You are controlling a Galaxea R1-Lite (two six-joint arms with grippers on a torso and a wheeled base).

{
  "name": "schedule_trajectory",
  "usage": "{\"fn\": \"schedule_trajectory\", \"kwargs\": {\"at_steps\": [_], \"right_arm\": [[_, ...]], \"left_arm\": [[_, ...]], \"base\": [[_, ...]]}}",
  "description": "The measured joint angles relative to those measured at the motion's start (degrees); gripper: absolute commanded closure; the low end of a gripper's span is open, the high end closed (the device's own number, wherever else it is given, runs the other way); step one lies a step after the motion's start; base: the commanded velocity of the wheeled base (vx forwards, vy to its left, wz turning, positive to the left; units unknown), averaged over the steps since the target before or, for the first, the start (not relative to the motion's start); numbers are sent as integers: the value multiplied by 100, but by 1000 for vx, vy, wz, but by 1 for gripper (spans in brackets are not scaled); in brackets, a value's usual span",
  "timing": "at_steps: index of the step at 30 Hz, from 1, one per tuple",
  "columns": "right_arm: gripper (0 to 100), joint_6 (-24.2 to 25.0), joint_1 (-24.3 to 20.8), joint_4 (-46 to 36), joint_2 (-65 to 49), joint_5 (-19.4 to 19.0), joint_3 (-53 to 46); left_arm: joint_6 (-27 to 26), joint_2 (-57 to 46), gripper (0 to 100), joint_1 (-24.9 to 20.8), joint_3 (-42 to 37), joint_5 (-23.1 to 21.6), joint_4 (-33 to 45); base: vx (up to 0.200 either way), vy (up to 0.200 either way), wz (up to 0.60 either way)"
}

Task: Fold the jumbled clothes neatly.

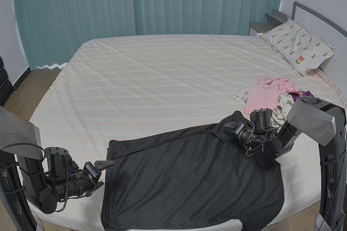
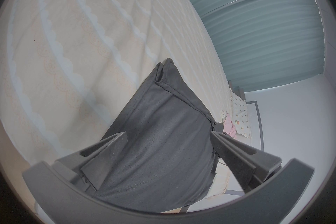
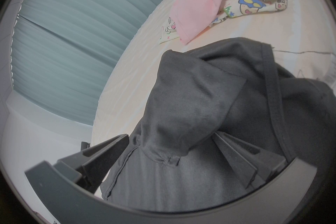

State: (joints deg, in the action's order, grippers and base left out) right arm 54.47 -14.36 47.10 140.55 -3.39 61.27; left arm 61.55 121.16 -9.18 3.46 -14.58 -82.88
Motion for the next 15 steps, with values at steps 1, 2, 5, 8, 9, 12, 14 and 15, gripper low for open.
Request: {"fn": "schedule_trajectory", "kwargs": {"at_steps": [1,2,5,8,9,12,14,15], "right_arm": [[0,2,-10,-26,50,9,79],[0,7,-13,-41,100,13,155],[0,9,-16,-48,207,35,300],[100,0,-13,-57,286,137,435],[100,-2,-13,-57,315,180,488],[100,-6,-2,-68,372,249,631],[100,-15,9,-66,389,266,763],[100,-26,20,-66,394,271,841]], "left_arm": [[0,20,0,0,4,7,0],[-2,41,0,0,9,11,1],[-5,87,0,-7,20,16,1],[-7,113,0,-5,20,18,1],[-9,119,0,-5,22,20,1],[-13,130,0,-5,23,22,1],[-13,135,0,-5,23,24,1],[-13,139,0,-5,23,24,1]], "base": [[0,0,0],[0,0,0],[0,0,0],[0,0,0],[0,0,0],[0,0,0],[0,0,0],[0,0,0]]}}
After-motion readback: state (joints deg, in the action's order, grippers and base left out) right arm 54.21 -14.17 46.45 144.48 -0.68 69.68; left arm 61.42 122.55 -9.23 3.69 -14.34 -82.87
